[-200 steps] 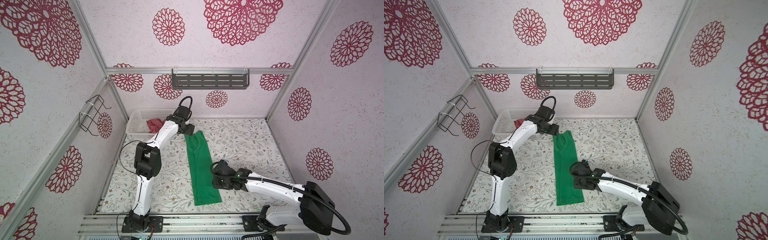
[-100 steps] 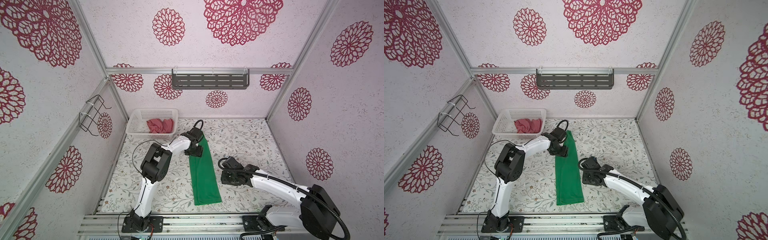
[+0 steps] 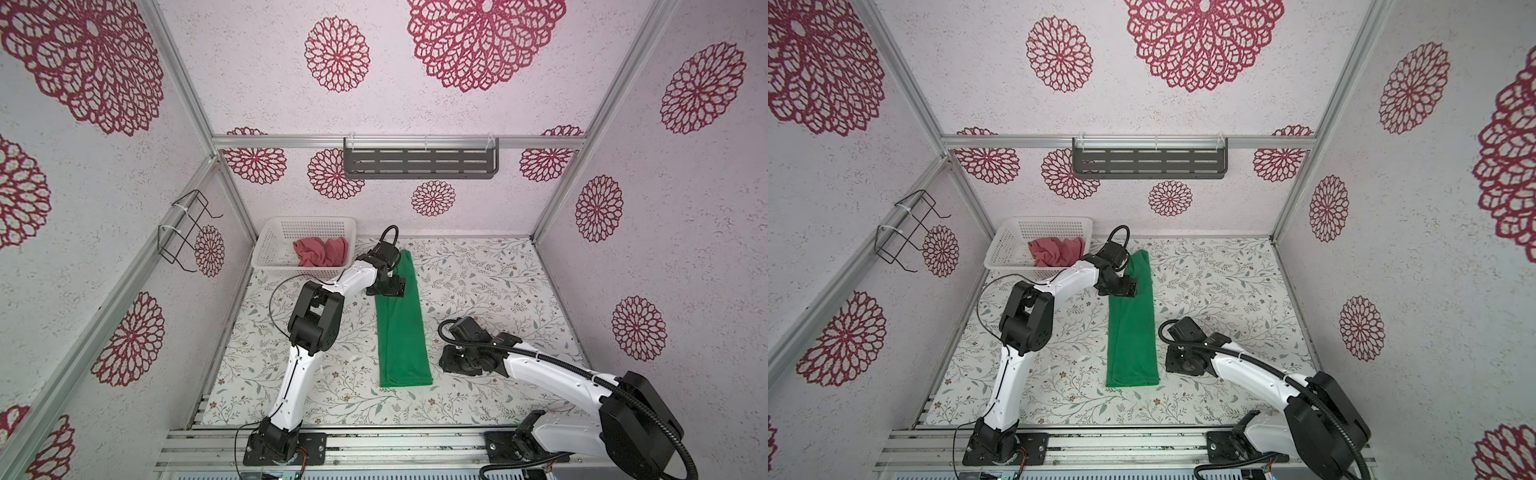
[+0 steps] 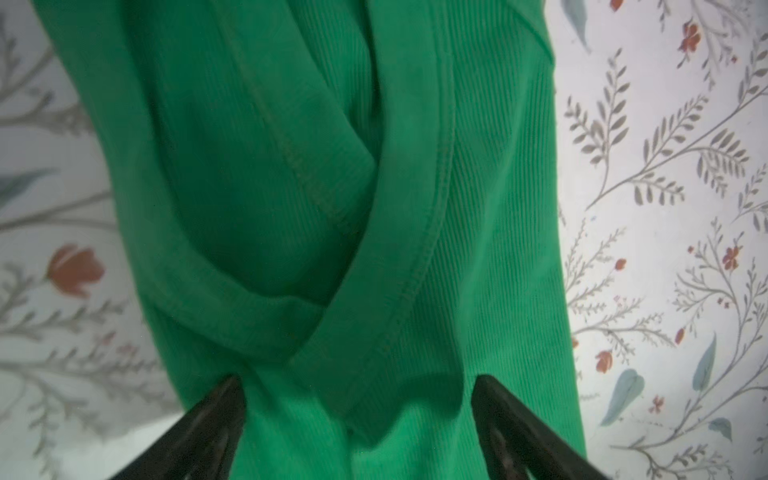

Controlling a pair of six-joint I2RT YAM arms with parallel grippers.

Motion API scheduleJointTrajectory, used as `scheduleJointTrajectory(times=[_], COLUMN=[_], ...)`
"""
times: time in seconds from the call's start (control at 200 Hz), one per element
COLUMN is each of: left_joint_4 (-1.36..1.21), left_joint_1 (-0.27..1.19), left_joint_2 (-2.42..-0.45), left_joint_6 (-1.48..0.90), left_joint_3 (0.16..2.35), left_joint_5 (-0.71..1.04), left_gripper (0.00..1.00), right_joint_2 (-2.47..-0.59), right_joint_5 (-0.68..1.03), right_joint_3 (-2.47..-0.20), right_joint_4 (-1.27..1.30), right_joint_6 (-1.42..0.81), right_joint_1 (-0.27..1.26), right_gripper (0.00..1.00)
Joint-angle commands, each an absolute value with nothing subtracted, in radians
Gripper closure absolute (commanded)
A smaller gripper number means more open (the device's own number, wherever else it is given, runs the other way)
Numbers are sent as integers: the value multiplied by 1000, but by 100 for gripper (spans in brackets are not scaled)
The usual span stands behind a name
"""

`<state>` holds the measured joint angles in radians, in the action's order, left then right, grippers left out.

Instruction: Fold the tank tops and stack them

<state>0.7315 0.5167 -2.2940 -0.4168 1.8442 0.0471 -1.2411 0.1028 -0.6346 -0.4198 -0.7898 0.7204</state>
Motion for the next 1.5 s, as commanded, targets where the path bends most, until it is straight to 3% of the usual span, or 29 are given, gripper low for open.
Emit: scheduleJointTrajectory(times=[0.0,0.145,0.28,0.39,0.535,0.731,0.951,1.371,1.491], left_joint_4=[785,746,637,460,225,-35,-161,-305,-305], left_joint_1=[554,597,637,673,764,806,831,865,868], left_joint_2=[-2081,-1729,-1463,-1311,-1202,-1143,-1139,-1317,-1338], left_joint_6=[-396,-526,-740,-955,-1195,-1389,-1459,-1500,-1502], left_joint_3=[1741,1393,1030,780,557,344,258,222,227], left_joint_5=[-37,-58,80,203,238,212,186,197,193], left_gripper=[0,1,6,12,14,19,25,46,57], right_joint_2=[-1218,-1223,-1229,-1219,-1201,-1192,-1216,-1279,-1296], right_joint_5=[200,234,251,255,231,242,262,266,262], right_joint_3=[-601,-555,-535,-511,-486,-446,-429,-404,-402], right_joint_4=[-338,-256,-221,-212,-197,-118,-58,17,22], right_joint_6=[-833,-874,-885,-895,-912,-952,-967,-999,-1005], right_joint_1=[744,762,759,752,750,752,759,803,820], right_gripper=[51,50,51,51,52,52,52,54,57])
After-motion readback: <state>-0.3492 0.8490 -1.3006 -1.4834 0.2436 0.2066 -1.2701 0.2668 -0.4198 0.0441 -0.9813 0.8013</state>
